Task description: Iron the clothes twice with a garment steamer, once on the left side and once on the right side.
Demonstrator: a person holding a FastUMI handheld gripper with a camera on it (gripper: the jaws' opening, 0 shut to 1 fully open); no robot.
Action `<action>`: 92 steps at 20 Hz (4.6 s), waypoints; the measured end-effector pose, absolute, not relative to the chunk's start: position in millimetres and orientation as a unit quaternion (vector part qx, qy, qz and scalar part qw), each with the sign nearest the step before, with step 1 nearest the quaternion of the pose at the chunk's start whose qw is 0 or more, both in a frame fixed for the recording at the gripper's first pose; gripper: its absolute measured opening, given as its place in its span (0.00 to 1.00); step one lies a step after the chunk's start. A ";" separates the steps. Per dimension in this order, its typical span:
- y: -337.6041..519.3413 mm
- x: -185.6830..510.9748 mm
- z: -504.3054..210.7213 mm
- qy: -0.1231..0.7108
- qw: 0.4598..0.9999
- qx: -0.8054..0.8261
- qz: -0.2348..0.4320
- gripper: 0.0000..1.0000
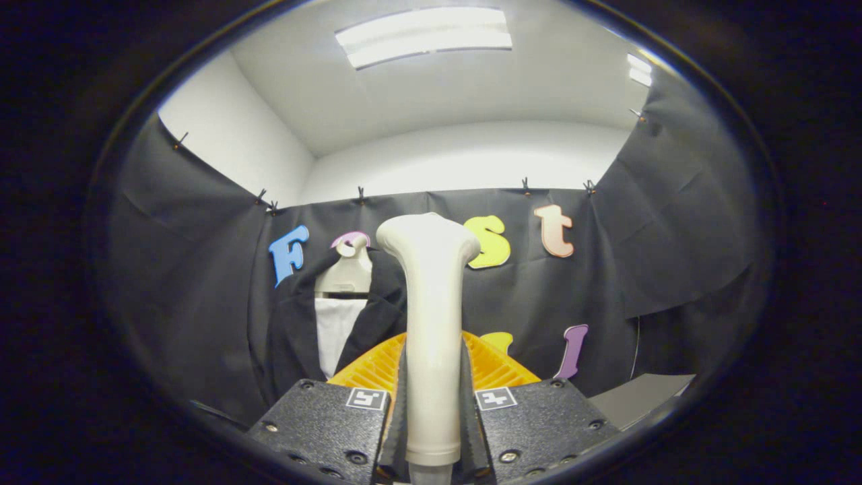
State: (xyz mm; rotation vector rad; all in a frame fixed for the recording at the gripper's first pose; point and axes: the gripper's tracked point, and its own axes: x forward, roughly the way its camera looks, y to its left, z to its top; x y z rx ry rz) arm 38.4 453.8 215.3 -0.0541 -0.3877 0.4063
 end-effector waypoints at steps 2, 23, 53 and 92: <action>470.7 44.8 217.4 -0.192 0.958 -0.032 0.209 0.35; 502.9 93.5 135.1 -0.128 0.961 -0.048 0.242 0.34; 447.7 60.7 -55.2 0.057 0.964 -0.132 0.223 0.34; 591.5 10.3 15.8 -0.088 0.915 -0.122 0.375 0.34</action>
